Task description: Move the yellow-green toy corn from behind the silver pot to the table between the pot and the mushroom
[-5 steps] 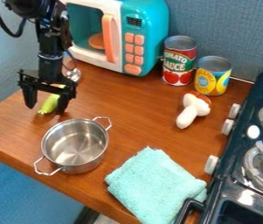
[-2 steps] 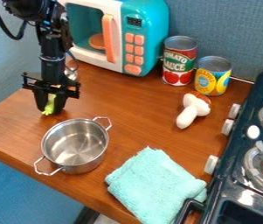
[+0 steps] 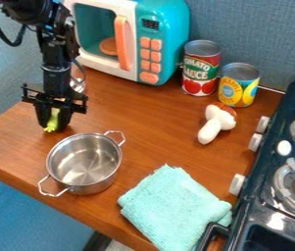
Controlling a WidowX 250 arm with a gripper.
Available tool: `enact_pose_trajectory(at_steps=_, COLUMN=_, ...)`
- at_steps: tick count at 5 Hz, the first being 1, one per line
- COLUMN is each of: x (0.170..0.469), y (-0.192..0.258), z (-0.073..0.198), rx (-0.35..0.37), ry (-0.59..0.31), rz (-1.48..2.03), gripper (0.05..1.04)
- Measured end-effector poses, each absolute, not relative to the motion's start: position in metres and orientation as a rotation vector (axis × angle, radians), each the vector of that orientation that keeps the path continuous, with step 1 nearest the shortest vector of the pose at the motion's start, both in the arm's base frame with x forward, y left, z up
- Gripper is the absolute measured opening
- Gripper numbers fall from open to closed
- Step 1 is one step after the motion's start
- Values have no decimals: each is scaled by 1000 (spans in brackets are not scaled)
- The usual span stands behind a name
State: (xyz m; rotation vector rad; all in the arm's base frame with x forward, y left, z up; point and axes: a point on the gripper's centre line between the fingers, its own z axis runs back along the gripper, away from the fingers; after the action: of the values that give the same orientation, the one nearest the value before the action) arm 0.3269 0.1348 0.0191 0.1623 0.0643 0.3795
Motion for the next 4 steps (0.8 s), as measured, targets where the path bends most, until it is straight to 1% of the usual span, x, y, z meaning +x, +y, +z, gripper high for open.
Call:
enact_pose_trajectory(at_steps=1, x=338, y=115, z=39, rx=221, ry=21, rz=293, gripper=437)
enact_pose_trajectory(at_steps=2, x=355, y=68, z=51, rx=215, ry=-35, rz=157, gripper=437)
enact_pose_trajectory(at_steps=3, x=367, y=32, z=57, rx=168, ry=-66, rz=81, gripper=437)
enact_pose_trajectory(at_steps=4, x=370, y=1, z=56, rx=99, ry=-67, rz=55, gripper=437)
